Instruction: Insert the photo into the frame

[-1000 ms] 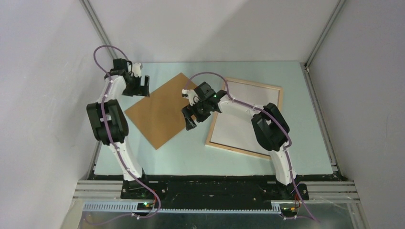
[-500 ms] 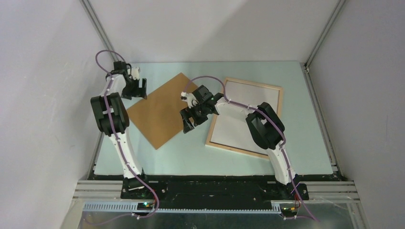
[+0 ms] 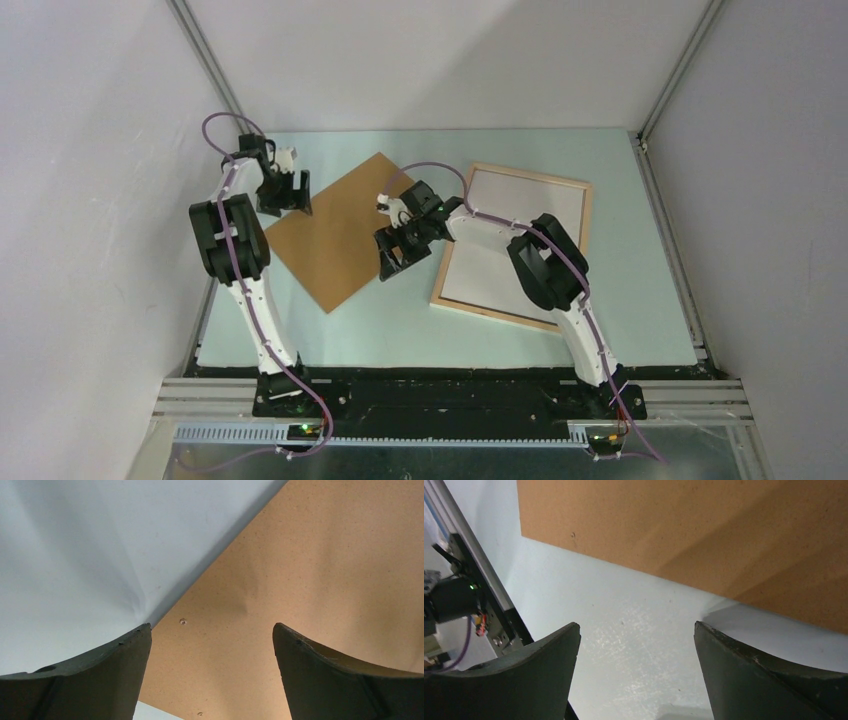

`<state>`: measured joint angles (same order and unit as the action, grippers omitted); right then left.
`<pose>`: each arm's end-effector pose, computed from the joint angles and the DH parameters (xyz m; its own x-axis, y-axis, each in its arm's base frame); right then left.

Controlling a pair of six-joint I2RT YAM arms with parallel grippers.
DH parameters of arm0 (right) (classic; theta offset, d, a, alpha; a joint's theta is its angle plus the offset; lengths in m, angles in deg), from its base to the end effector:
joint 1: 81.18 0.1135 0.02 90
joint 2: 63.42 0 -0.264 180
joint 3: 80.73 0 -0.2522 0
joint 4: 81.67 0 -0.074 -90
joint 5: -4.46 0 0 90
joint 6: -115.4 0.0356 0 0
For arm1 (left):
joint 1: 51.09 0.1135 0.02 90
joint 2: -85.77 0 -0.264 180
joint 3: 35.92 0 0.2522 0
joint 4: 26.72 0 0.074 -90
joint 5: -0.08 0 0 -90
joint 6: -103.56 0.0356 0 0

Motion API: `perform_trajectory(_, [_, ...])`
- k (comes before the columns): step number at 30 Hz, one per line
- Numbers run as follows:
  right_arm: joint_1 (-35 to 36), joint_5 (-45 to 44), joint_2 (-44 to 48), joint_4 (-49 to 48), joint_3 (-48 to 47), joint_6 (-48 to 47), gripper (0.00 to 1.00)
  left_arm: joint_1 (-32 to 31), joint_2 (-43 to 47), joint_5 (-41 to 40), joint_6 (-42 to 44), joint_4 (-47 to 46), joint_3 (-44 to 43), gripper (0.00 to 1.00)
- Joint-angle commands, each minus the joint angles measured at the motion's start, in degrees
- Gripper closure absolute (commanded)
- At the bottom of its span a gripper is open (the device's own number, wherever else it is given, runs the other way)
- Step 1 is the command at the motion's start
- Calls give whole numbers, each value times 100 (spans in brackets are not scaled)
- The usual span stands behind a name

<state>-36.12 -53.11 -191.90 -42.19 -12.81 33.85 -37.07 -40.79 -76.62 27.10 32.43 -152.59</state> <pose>0.3288 0.3565 0.1628 -0.6974 -0.5233 -0.4896 -0.7152 0.4652 0.5216 0.4527 0.1046 0.1808 -0.9173 0.0058 -0.3981 0.0605 0.9903 -0.1251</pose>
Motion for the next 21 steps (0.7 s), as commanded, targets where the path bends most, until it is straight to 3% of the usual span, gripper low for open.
perform_trajectory(1, [-17, 23, -307, -113, -301, 280, 11, 10, 14, 294, 18, 139, -111, 5])
perform_trajectory(12, [-559, -198, -832, 79, -999, 613, 12, 2, -236, 494, 170, 554, -311, 4])
perform_trajectory(21, [-794, -356, -713, 159, -1098, 721, 12, -59, -77, 690, 389, 627, 163, 4])
